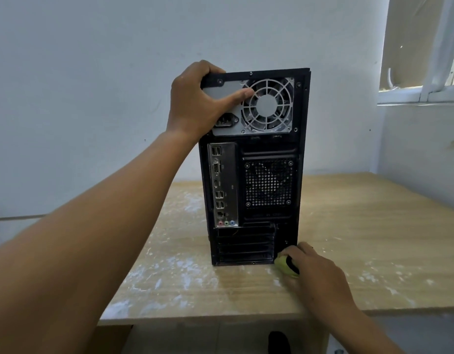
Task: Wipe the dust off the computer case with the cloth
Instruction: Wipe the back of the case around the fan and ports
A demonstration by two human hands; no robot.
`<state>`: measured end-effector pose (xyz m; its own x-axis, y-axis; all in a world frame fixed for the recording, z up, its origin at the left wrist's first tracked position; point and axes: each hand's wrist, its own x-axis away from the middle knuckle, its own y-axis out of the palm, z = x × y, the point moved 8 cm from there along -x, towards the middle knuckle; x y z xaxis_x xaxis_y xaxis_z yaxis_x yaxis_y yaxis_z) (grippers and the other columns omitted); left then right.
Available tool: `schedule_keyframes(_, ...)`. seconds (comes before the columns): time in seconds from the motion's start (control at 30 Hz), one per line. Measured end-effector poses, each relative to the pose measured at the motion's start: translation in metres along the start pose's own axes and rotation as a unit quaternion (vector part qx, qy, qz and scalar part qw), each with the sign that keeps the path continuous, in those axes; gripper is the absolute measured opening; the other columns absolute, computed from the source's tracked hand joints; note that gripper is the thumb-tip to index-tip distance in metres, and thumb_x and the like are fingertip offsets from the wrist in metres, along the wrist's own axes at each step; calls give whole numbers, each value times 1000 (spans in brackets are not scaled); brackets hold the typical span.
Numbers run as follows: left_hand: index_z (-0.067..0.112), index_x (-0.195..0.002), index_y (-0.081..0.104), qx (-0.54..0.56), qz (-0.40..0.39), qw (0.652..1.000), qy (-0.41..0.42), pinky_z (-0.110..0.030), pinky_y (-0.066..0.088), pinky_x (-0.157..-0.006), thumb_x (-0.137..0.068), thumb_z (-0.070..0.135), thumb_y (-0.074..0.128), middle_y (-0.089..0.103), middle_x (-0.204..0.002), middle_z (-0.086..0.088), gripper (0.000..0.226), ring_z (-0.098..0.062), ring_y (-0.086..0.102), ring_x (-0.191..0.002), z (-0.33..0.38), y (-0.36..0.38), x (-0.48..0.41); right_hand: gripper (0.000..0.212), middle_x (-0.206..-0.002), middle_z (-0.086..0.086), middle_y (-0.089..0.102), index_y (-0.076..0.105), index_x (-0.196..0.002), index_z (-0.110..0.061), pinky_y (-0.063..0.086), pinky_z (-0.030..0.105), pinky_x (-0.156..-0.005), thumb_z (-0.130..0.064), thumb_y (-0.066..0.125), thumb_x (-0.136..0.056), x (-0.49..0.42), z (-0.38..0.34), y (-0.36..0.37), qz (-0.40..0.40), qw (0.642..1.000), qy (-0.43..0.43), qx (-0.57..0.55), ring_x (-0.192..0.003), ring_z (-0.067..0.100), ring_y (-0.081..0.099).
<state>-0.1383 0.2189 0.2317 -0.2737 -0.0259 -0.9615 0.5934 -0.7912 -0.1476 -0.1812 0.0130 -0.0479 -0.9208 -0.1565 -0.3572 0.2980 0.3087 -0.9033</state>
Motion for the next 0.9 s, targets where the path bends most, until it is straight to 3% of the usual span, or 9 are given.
schedule_keyframes(0.23,15,-88,65,5,11,1000,-1,-12,45,-74,-64,62,82,59,-81,18,56,6,56,-77,-2,0,0,36,-104,-13,53,57,-116,-33,45,27,-58,-26,69,-83,0,7,-4,62,994,9,-94,-79,16,58)
schedule_keyframes(0.4,17,-87,64,1,10,1000,-1,-10,43,-73,-64,63,82,56,-81,21,54,10,55,-76,-1,0,0,31,-95,-15,58,63,-108,-29,45,23,-61,-19,73,-80,-2,12,-19,132,972,15,-195,-78,9,56)
schedule_keyframes(0.6,11,-89,65,1,6,1000,6,-10,43,-73,-66,62,81,56,-81,19,59,8,54,-76,0,-1,1,24,-87,-13,60,61,-98,-27,40,15,-60,-17,74,-80,8,10,-55,276,910,45,-306,-76,2,56)
schedule_keyframes(0.77,10,-89,66,6,4,1000,10,-12,44,-73,-66,65,79,58,-83,13,62,-1,55,-79,-1,-1,0,24,-86,-20,58,60,-99,-35,43,19,-58,-26,73,-82,22,-9,-33,222,933,81,-272,-74,-1,55)
schedule_keyframes(0.9,8,-90,66,14,1,1000,15,-12,43,-71,-66,66,78,55,-81,16,64,3,52,-76,-1,0,-1,25,-93,-17,57,60,-107,-34,39,20,-58,-31,69,-84,28,-19,-12,191,947,112,-231,-74,2,54)
